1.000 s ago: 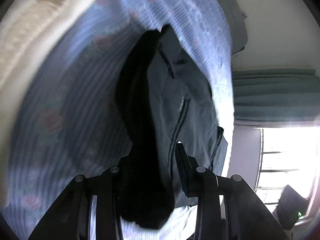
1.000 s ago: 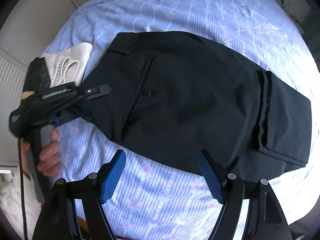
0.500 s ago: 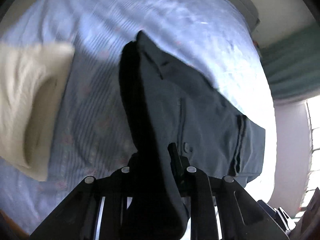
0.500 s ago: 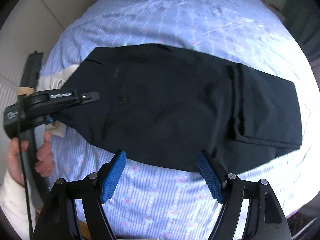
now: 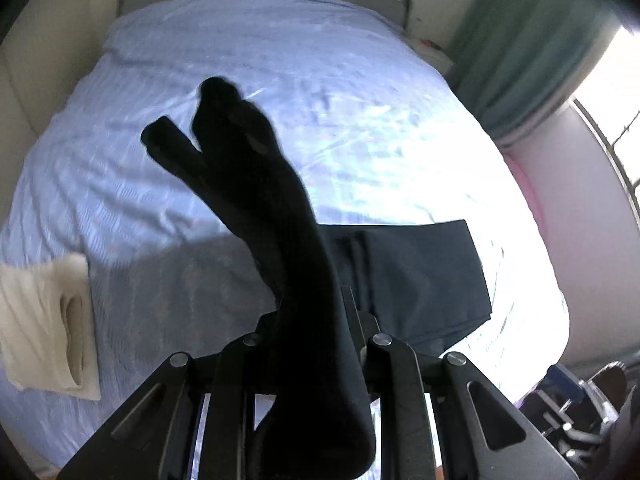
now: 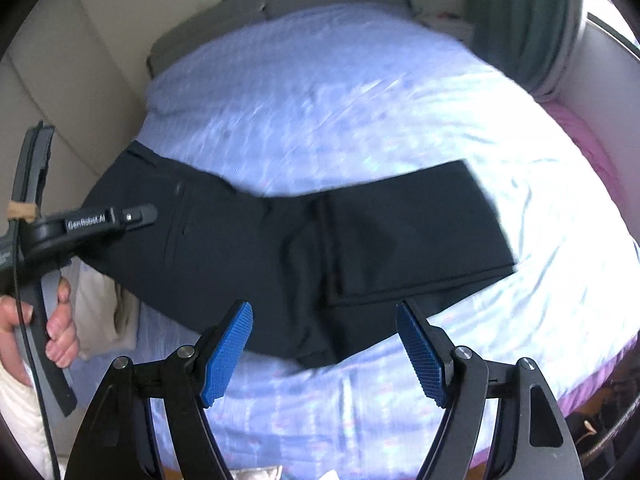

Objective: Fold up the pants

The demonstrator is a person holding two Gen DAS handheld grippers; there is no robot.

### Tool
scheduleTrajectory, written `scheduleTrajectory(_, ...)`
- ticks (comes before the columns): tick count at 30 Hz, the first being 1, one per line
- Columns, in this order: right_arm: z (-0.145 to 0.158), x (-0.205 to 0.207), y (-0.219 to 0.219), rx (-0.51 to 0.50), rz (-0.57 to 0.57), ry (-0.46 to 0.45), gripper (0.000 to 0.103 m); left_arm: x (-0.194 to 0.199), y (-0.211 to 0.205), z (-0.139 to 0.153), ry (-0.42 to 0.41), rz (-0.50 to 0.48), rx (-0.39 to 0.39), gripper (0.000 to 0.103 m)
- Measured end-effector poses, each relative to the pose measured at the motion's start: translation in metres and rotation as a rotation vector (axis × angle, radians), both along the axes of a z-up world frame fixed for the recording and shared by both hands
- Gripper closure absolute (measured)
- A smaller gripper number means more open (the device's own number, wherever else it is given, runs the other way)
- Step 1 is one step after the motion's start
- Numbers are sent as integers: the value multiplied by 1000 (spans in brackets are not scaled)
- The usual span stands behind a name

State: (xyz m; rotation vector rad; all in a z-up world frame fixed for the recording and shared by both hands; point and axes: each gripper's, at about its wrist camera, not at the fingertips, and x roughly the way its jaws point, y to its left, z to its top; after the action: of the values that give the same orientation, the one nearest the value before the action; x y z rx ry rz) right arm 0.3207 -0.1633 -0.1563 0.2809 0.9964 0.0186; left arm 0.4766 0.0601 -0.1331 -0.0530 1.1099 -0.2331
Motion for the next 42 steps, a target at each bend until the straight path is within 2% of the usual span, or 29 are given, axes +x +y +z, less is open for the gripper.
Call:
scheduleTrajectory(4,10,-8,-60,42,-39,-33,28,6,-57,8,-3,-23,67,83)
scheduleTrajectory(8,11,-14,-111,61,-47,-38,27,18,-114,-2,15,-25,138,83)
scheduleTrajectory(13,-1,-16,-173,72,-65,-20,27,32,-185,-37,63,-24,206,83)
scheduleTrajectory(19,-24,-20,-229,94,-110,31,27,46,-253,-85,146,11,216,83)
scheduleTrajectory(22,-36,-22,-253,113,-145,63,27,52,-284,-111,166,-10,286,83)
scheduleTrajectory(32,-69,-27,-296,132,-219,130,27,53,-350,-168,212,-117,431,83)
scheduleTrajectory(38,-85,-33,-311,131,-244,164,27,46,-381,-189,222,-213,461,81)
scheduleTrajectory(40,-90,-34,-312,127,-248,177,27,42,-390,-194,240,-246,448,74)
scheduleTrajectory(42,-92,-35,-314,129,-252,185,27,38,-396,-194,253,-255,426,74)
